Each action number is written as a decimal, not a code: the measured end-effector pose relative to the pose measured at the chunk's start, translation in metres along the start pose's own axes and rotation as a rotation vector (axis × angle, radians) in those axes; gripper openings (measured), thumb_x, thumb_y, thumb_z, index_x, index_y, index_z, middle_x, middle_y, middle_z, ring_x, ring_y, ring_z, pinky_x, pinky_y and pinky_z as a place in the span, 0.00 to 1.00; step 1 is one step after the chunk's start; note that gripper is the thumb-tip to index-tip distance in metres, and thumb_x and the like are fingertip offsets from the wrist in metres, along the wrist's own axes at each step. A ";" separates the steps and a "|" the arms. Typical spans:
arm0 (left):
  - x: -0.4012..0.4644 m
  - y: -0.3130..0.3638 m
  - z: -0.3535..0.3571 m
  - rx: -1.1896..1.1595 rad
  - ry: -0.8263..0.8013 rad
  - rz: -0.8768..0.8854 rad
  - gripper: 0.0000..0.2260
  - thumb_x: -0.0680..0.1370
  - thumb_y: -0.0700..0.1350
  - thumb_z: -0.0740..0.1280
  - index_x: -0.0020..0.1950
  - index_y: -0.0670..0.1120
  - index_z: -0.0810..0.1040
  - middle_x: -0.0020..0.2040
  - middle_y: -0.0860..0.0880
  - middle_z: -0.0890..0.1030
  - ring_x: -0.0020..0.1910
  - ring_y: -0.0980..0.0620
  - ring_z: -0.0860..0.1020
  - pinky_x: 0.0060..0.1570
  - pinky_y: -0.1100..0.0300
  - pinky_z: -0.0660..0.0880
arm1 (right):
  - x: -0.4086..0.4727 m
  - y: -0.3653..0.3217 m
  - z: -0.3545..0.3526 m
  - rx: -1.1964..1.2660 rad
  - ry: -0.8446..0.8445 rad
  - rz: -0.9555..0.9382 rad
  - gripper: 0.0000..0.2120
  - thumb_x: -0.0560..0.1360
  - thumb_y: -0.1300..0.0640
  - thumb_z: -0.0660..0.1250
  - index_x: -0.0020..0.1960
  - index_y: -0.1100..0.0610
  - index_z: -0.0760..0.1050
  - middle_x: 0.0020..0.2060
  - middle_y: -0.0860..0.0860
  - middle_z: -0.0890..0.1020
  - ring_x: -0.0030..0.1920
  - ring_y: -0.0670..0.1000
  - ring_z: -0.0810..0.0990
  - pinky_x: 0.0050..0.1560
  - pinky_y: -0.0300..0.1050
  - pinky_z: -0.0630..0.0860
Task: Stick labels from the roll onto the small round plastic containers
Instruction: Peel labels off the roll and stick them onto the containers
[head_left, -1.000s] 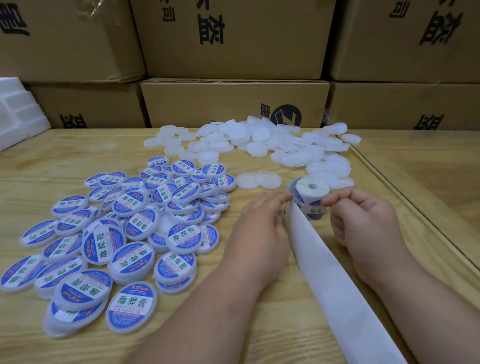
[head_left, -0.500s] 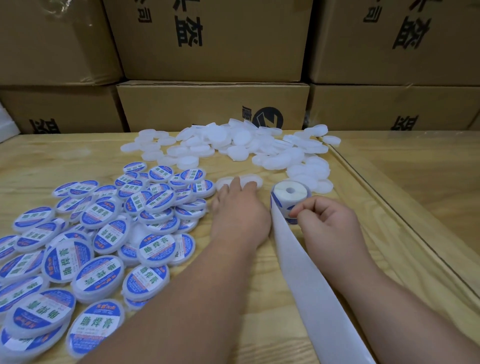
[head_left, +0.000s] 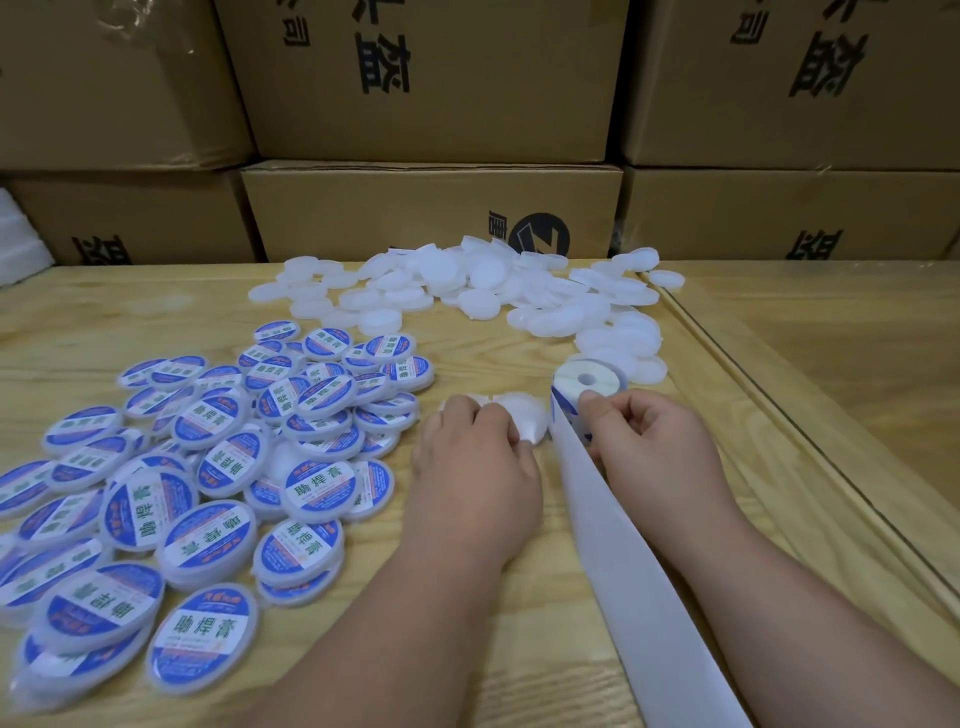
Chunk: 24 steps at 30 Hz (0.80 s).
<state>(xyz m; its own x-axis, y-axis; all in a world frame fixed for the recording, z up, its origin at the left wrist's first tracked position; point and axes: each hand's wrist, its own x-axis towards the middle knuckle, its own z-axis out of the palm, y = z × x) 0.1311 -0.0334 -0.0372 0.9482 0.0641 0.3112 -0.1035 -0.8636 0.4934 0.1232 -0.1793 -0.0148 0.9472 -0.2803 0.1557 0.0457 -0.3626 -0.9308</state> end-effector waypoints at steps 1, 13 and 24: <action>-0.005 -0.001 -0.001 -0.006 0.004 0.010 0.05 0.79 0.52 0.63 0.50 0.52 0.75 0.57 0.52 0.71 0.59 0.48 0.69 0.61 0.54 0.67 | -0.001 -0.001 0.000 -0.005 -0.004 -0.001 0.18 0.77 0.44 0.68 0.33 0.54 0.76 0.30 0.53 0.81 0.28 0.47 0.73 0.35 0.45 0.71; 0.002 -0.011 -0.014 -0.395 0.006 0.008 0.10 0.84 0.53 0.60 0.47 0.50 0.72 0.55 0.61 0.69 0.61 0.61 0.66 0.48 0.71 0.59 | -0.002 0.001 -0.001 0.028 -0.160 -0.092 0.13 0.74 0.45 0.74 0.38 0.54 0.80 0.25 0.42 0.73 0.25 0.42 0.69 0.25 0.31 0.65; 0.000 -0.001 -0.023 -0.913 -0.051 0.034 0.12 0.70 0.59 0.71 0.42 0.57 0.70 0.38 0.57 0.82 0.35 0.54 0.77 0.36 0.61 0.74 | 0.002 0.008 -0.005 0.097 -0.350 -0.014 0.03 0.75 0.61 0.71 0.43 0.55 0.81 0.28 0.45 0.74 0.29 0.46 0.68 0.27 0.35 0.65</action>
<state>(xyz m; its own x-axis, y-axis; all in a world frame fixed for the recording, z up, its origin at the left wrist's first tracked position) 0.1247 -0.0206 -0.0191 0.9502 0.0047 0.3116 -0.3083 -0.1322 0.9421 0.1240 -0.1870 -0.0201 0.9968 0.0516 0.0614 0.0732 -0.2735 -0.9591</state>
